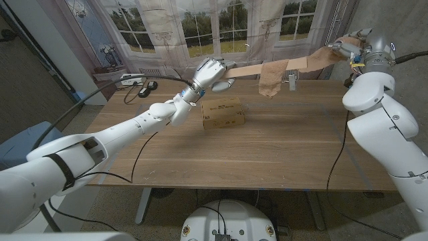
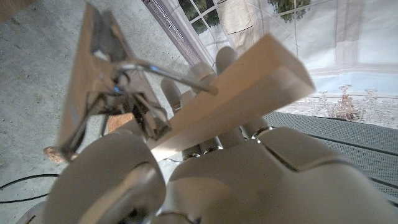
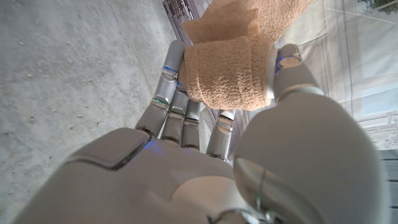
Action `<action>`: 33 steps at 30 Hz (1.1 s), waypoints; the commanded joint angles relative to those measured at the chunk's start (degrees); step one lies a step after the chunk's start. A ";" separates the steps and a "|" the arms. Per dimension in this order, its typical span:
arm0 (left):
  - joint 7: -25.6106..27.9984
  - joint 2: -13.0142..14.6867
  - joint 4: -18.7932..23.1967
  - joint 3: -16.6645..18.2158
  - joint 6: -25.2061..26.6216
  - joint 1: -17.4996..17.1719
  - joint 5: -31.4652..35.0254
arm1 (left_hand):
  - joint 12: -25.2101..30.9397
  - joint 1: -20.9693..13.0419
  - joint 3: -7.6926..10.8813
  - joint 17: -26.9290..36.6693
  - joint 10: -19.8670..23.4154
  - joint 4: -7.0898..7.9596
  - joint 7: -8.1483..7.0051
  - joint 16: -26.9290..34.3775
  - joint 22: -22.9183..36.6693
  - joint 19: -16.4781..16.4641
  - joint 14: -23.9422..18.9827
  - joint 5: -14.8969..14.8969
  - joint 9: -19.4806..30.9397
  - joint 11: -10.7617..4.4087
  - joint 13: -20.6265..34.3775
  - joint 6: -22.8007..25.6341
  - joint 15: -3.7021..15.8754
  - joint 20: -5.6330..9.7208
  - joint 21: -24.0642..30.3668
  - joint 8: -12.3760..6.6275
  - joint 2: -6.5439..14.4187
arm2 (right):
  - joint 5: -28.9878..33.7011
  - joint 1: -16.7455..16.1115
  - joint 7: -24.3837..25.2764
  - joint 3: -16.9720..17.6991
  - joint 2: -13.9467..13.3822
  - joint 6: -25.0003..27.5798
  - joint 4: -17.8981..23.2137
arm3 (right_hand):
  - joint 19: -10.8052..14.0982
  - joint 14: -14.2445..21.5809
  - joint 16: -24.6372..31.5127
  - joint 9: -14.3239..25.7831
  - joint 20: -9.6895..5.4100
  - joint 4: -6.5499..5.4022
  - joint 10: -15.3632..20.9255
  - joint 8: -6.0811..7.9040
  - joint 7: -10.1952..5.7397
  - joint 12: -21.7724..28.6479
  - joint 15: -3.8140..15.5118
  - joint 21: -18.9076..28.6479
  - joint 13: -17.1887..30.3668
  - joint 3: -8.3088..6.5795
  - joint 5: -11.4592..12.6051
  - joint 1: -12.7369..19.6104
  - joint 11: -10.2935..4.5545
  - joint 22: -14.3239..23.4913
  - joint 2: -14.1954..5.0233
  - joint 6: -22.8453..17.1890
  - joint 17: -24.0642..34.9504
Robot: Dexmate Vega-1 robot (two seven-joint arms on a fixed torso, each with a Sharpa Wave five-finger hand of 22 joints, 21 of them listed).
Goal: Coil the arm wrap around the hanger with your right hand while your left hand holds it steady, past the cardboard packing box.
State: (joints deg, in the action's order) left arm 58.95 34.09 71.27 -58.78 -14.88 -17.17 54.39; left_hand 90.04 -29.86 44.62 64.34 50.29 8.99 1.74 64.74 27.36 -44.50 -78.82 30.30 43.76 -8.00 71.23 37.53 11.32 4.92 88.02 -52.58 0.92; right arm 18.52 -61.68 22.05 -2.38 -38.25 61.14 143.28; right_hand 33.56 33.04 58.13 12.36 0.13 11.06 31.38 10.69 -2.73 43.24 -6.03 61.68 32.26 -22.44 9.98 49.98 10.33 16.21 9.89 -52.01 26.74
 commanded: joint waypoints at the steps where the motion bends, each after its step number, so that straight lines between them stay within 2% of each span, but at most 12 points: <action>1: -2.20 -1.35 -1.73 2.47 -3.45 -0.59 -4.63 | 0.21 0.35 0.40 -0.10 -0.58 0.15 0.51 0.03 0.10 -0.06 -0.17 0.40 0.17 -0.88 0.06 -0.14 -0.09 3.34 0.29 -0.45 0.25 | -12.24 -4.72 2.12 5.31 -0.73 0.29 0.10 | -3.41 25.53 4.52 0.30 -2.90 -2.59 28.65 0.17 6.39 0.12 18.49 0.49 0.00 -3.27 0.23 19.34 -12.46 -0.07 -19.84 -5.79 43.55; 9: -3.37 -3.03 -4.17 3.04 -4.29 0.00 -6.33 | 0.21 0.39 0.38 0.29 -0.56 0.15 0.48 0.43 0.34 -0.14 -0.51 0.38 0.05 -0.85 0.06 -0.04 -0.10 3.35 0.47 -0.64 0.30 | -17.10 -8.92 3.85 7.83 -0.97 -0.95 0.72 | -3.75 25.50 4.61 0.31 -2.75 -2.56 28.70 0.22 6.49 0.08 18.50 0.95 -0.07 -3.34 0.26 19.39 -12.20 -0.38 -19.85 -5.82 43.54; 18: -5.24 -4.22 -5.69 2.96 -3.24 0.74 -6.79 | 0.23 0.39 0.39 0.46 -0.52 0.13 0.54 0.48 0.36 -0.17 -0.34 0.36 -0.13 -0.86 0.05 0.04 0.03 3.35 0.50 -0.72 0.39 | -21.84 -13.91 5.91 10.56 0.18 -5.53 0.96 | -3.87 25.43 4.67 0.31 -2.64 -2.53 28.82 0.26 6.81 -0.01 18.50 1.49 -0.26 -3.41 0.29 19.44 -12.03 -0.73 -19.85 -5.87 43.52; 22: -5.40 -4.70 -6.48 2.47 -2.80 1.32 -6.23 | 0.23 0.39 0.38 0.55 -0.52 0.11 0.43 0.52 0.41 -0.18 -0.29 0.34 -0.25 -0.95 0.06 -0.07 0.04 3.36 0.54 -0.71 0.41 | -23.78 -16.63 6.67 11.88 1.22 -10.78 0.31 | -3.95 25.42 4.70 0.32 -2.59 -2.53 28.74 0.26 6.87 -0.01 18.49 1.73 -0.20 -3.44 0.31 19.46 -11.97 -0.89 -19.86 -5.87 43.50; 30: -7.38 -4.86 -5.93 0.86 1.61 2.35 -2.91 | 0.24 0.40 0.33 0.59 -0.54 0.08 0.44 0.54 0.37 -0.11 -0.29 0.30 -0.32 -0.86 0.06 -0.14 -0.01 3.34 0.49 -0.89 0.41 | -26.96 -21.40 7.91 13.66 2.91 -22.75 -1.30 | -4.28 25.21 4.57 0.31 -2.61 -2.63 28.88 0.25 6.91 -0.33 18.44 2.17 -0.79 -3.52 0.34 19.38 -11.77 -1.29 -19.92 -5.81 43.38; 33: -8.35 -4.98 -5.86 0.41 2.69 2.59 -2.49 | 0.23 0.40 0.32 0.50 -0.64 0.07 0.44 0.43 0.28 -0.13 -0.15 0.30 -0.21 -0.85 0.06 -0.20 0.00 3.40 0.45 -1.02 0.43 | -27.74 -22.59 8.35 13.79 2.88 -25.36 -1.67 | -4.40 25.08 4.45 0.31 -2.63 -2.72 28.74 0.22 6.87 -0.60 18.42 2.33 -1.14 -3.55 0.35 19.29 -11.78 -1.44 -19.96 -5.71 43.29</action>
State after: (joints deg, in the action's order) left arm 53.26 29.66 65.50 -56.91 -15.89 -15.64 49.74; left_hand 90.04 -29.68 44.62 64.72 50.27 8.99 1.83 65.06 27.44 -44.50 -78.82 30.30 43.51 -7.97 71.21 37.25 11.32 4.92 88.02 -53.19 1.10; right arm -5.07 -78.84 28.77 9.36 -36.68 47.32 143.07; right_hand 31.48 34.48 58.14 12.40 -0.49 11.31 32.39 10.40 -1.40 42.76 -7.48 63.61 31.23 -22.69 9.93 49.86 11.34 14.78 9.78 -52.52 26.74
